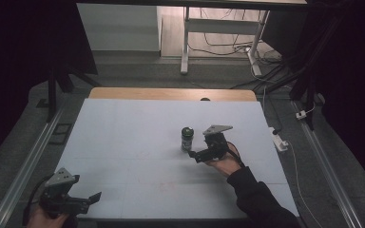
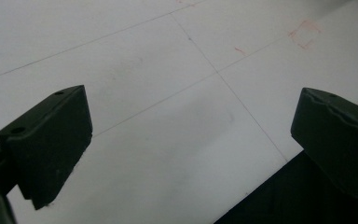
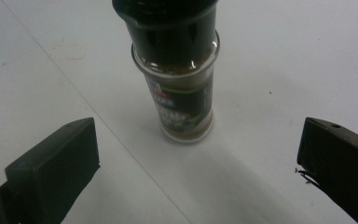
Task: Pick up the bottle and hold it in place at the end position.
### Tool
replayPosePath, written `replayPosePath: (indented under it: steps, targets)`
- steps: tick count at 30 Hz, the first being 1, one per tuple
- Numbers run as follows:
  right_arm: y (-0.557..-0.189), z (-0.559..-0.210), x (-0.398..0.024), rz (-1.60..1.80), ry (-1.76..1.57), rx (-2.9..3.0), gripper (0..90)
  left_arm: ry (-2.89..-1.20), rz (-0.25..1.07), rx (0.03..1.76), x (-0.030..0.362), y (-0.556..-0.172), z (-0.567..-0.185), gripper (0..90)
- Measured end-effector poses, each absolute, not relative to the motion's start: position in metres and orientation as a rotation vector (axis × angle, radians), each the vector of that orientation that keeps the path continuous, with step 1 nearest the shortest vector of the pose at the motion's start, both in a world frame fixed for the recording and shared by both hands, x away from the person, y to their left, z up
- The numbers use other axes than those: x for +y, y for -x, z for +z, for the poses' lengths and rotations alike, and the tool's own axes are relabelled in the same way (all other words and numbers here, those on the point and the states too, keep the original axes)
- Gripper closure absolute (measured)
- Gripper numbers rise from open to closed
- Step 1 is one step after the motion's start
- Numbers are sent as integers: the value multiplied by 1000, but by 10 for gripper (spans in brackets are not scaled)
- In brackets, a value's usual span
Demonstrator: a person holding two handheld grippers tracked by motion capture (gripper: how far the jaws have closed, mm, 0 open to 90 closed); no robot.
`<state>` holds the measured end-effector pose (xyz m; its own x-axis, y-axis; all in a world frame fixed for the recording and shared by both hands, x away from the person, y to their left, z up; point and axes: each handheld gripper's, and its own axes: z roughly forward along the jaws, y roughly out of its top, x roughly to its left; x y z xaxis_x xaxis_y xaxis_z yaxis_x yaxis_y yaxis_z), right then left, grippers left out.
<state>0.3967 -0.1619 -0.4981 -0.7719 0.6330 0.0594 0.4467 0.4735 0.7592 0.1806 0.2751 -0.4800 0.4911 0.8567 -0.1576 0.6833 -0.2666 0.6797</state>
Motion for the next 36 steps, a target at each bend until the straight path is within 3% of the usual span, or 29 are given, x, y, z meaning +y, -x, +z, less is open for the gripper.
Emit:
replayPosePath:
  steps: [19,36]
  targets:
    - [-416,-504,-148,1191,-890,2480,23,-2031,313,1263,276,-180,-480,0]
    - [-417,-507,-137,1201,-754,2549,380,-2036,315,1264,275,-180,-480,0]
